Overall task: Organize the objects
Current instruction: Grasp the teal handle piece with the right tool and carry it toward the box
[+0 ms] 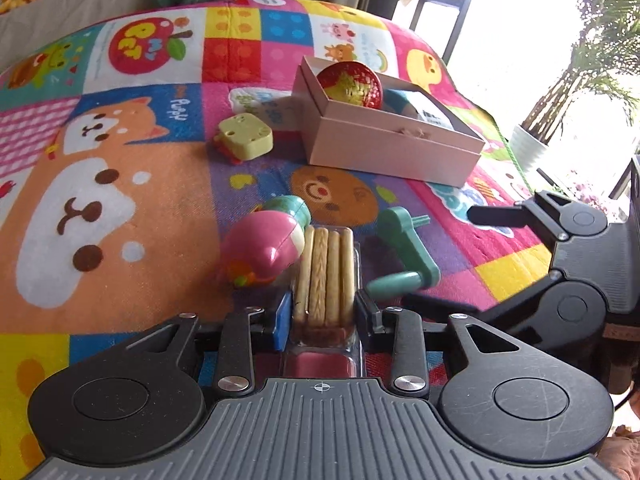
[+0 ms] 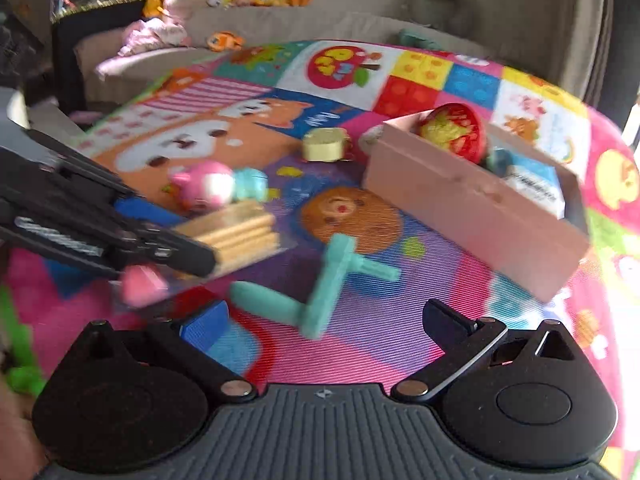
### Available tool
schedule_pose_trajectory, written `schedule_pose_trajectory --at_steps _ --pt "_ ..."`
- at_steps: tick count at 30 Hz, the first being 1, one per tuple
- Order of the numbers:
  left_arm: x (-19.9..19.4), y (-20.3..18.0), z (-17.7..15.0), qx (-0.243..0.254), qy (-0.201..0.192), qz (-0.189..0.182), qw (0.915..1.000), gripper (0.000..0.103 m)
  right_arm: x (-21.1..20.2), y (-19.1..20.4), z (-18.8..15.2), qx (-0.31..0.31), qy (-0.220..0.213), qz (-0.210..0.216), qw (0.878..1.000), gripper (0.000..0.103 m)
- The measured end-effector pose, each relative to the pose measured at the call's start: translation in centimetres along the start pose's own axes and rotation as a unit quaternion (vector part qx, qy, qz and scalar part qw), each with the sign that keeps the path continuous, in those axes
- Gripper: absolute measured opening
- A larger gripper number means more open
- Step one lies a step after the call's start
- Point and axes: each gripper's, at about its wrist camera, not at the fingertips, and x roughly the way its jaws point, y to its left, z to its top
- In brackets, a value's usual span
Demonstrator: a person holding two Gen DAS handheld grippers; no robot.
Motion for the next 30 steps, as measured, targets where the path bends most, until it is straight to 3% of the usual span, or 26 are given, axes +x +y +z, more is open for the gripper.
schedule_pose_trajectory --at_steps 3,4,5,8,10,12,15,18,20,21,23,30 --pt "0.2 -0.3 -0.1 0.007 -0.007 0.005 0.9999 0.037 0.2 -1.4 -0.3 -0.014 -0.002 -0.079 0.997 0.103" --pt "0.2 -0.4 -0.2 0.009 -0.009 0.006 0.9999 0.037 0.0 -2.2 -0.3 -0.003 -0.002 -0.086 0.996 0.103" --pt "0.3 -0.5 -0.2 0.011 -0.011 0.009 0.9998 0.037 -0.3 -3.0 -0.3 0.018 -0.003 -0.08 0.997 0.103" --pt "0.6 -1.0 -0.2 0.019 -0.017 0.017 0.9995 0.038 -1.3 -5.8 0.0 0.122 -0.009 -0.007 0.992 0.103" --pt "0.7 -1.4 -0.2 0.028 -0.019 0.025 0.9991 0.038 -1.1 -6.3 0.5 0.152 -0.017 0.012 0.988 0.103" --pt "0.8 -1.7 -0.3 0.038 -0.021 0.031 0.9986 0.038 -0.1 -5.9 1.3 0.141 -0.023 0.0 0.99 0.1" --pt "0.8 -1.7 -0.4 0.038 -0.022 0.033 0.9985 0.038 2.4 -5.0 2.6 0.117 -0.006 0.022 0.993 0.082" --pt "0.7 -1.6 -0.4 0.033 -0.022 0.032 0.9987 0.038 4.5 -4.0 3.3 0.098 0.004 0.029 0.995 0.08" --pt "0.7 -1.6 -0.3 0.031 -0.021 0.032 0.9988 0.038 5.5 -3.7 3.6 0.087 0.012 0.029 0.996 0.071" --pt "0.8 -1.6 -0.3 0.03 -0.019 0.033 0.9988 0.039 5.7 -3.7 3.7 0.086 0.014 0.035 0.996 0.058" --pt "0.7 -1.6 -0.3 0.031 -0.018 0.033 0.9988 0.039 5.4 -3.8 4.0 0.091 0.019 0.039 0.995 0.045" --pt "0.7 -2.5 -0.9 0.058 -0.032 0.053 0.9964 0.038 -0.8 -5.8 2.7 0.122 -0.018 0.043 0.991 0.045"
